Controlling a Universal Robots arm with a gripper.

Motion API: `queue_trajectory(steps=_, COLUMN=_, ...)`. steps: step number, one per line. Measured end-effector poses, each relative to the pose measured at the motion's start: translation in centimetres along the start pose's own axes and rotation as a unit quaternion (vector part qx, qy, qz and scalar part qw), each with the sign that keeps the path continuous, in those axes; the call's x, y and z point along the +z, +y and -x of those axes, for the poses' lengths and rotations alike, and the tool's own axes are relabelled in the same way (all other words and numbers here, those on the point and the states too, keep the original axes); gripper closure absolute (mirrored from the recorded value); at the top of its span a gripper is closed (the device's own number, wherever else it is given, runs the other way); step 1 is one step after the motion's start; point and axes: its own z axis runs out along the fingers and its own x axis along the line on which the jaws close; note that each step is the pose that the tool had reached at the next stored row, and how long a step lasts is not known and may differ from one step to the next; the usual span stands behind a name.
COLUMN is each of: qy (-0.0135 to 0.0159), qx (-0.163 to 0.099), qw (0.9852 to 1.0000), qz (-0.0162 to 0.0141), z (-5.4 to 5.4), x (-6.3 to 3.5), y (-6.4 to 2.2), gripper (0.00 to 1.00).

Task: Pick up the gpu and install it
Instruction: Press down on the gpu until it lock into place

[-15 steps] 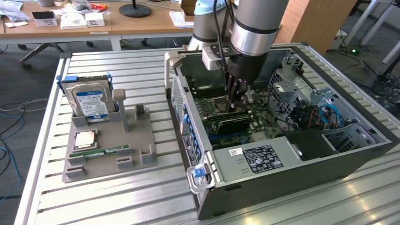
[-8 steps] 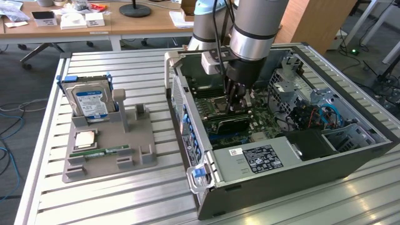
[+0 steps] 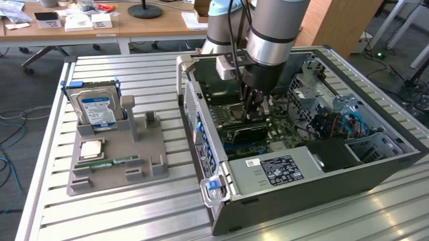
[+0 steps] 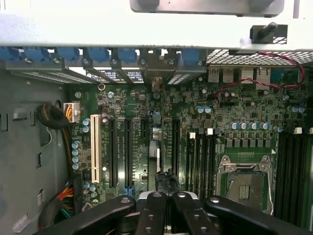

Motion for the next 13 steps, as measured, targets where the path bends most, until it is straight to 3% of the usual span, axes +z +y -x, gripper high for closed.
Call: queue_trajectory(steps=13, qy=0.0001, qx=0.005, qw=1.0, qz=0.0001, z=0.0, x=1.07, y=-0.15, gripper=0.89)
